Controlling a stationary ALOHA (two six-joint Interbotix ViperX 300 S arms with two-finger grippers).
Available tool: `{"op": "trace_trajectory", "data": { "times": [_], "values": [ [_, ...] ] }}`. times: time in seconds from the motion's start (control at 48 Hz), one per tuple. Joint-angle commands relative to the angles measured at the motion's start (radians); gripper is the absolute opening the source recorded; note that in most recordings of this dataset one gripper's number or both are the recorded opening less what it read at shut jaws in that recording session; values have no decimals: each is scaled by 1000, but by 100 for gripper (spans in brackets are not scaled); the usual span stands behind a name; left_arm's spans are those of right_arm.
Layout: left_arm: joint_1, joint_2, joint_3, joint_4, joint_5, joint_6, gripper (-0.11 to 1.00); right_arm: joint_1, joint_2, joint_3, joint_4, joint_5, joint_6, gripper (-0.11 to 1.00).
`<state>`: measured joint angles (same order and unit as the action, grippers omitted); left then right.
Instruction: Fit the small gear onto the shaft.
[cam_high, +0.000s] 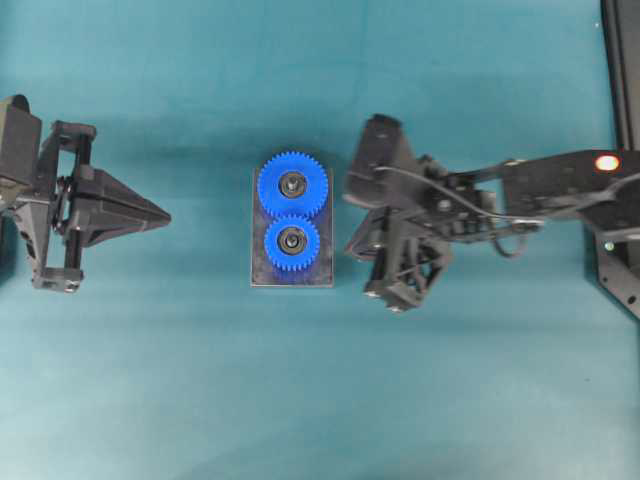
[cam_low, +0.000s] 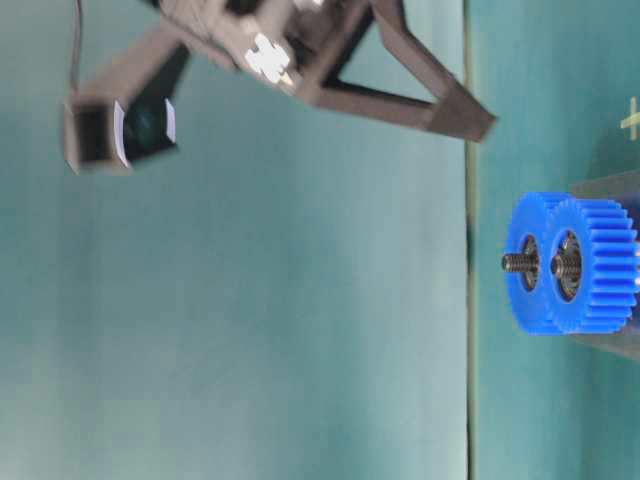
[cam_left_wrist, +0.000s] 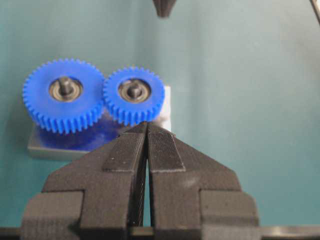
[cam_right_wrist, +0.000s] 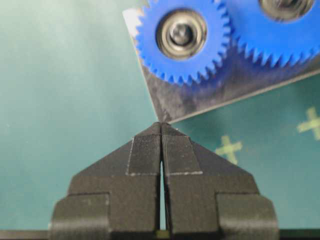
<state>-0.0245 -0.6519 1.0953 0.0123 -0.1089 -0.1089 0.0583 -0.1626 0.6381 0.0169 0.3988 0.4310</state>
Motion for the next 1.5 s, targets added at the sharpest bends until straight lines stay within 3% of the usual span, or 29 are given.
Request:
{"op": "trace_trajectory", "data": {
  "times": [0.0,0.146,0.333,0.438,0.834,1.479],
  "values": [
    [-8,-2,-9,2,-11,3,0,-6,-58,28,-17,-31,0,-1],
    [-14,3,-8,2,-11,5,0,-14,-126,94,-72,-57,-6,-1],
    [-17,3,-8,2,-12,3,0,-17,-207,164,-178,-126,-8,-1],
    [-17,3,-8,2,-12,2,0,-20,-241,201,-202,-169,-6,-1],
    [-17,-2,-5,2,-21,-2,0,-49,-261,284,-202,-327,-5,-1],
    [-20,-8,-5,2,-21,0,0,-49,-262,305,-202,-351,-6,-1]
  ]
}}
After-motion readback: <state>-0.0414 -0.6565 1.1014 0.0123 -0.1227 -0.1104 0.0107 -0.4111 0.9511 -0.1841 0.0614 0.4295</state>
